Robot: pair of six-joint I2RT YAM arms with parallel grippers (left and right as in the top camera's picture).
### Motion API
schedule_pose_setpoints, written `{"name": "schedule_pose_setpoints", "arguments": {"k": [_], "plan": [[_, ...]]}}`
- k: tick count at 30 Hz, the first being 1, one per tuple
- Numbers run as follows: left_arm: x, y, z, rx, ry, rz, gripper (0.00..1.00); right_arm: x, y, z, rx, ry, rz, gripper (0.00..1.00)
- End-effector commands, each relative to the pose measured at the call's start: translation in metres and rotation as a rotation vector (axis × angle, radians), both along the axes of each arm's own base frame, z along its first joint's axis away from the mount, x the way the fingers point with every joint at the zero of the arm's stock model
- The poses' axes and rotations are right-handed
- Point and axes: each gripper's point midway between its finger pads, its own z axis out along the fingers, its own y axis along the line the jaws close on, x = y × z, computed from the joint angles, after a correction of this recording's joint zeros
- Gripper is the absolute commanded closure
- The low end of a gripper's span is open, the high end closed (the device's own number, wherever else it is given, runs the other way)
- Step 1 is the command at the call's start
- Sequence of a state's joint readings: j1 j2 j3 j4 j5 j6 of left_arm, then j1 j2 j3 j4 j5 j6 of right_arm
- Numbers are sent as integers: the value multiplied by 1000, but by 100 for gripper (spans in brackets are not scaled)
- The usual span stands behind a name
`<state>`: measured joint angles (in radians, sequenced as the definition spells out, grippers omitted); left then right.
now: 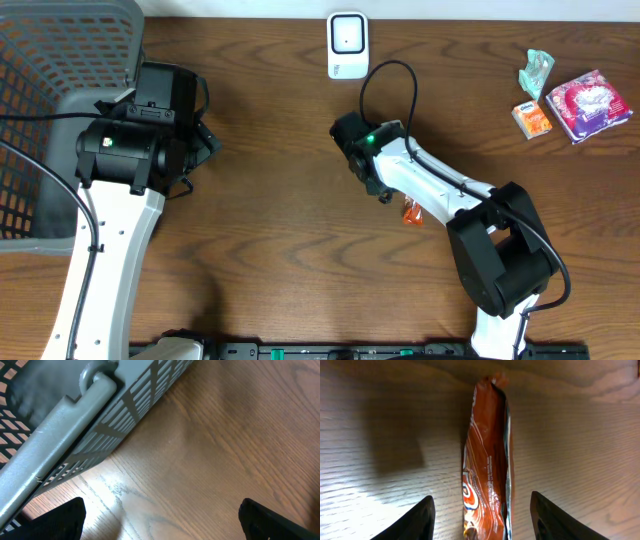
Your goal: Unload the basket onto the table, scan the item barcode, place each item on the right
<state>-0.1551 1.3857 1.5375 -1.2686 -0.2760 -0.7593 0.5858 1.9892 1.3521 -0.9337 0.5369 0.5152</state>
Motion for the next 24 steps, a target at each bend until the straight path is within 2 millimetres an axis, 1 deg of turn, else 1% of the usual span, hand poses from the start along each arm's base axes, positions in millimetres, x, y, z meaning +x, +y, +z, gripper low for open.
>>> {"name": "schedule_pose_setpoints", "arguments": {"k": [1, 4, 7, 9, 10, 12, 16, 17, 20, 21, 24], "plan": [[-1, 5, 4, 17, -11, 16, 2, -3, -10, -9, -36, -18, -12, 45], [-1, 5, 4, 17, -11, 16, 2, -3, -9, -19, -23, -31, -4, 45], [-1, 5, 4, 17, -11, 16, 2, -7, -13, -28, -25, -37, -5, 45], [-1, 5, 4, 17, -11, 16, 2, -7, -17, -31, -29, -37, -12, 49], [-1, 5, 4, 17, -11, 16, 2, -7, -20, -32, -30, -36, -20, 55], [-1, 5, 4, 17, -11, 16, 2, -6, -25, -33, -28, -39, -32, 62], [-1, 5, 4, 17, -11, 16, 2, -5, -36, -37, -23, -25, -64, 62], [-1, 5, 4, 17, -11, 16, 2, -5, -39, -38, -27, -16, -63, 65], [-1, 5, 4, 17, -11, 16, 2, -5, -47, -44, -44, 17, -56, 65], [-1, 5, 4, 17, -11, 16, 2, -5, -49, -46, -50, 29, -48, 67], [-1, 5, 4, 17, -11, 16, 2, -8, -48, -49, -42, 58, -33, 83]]}}
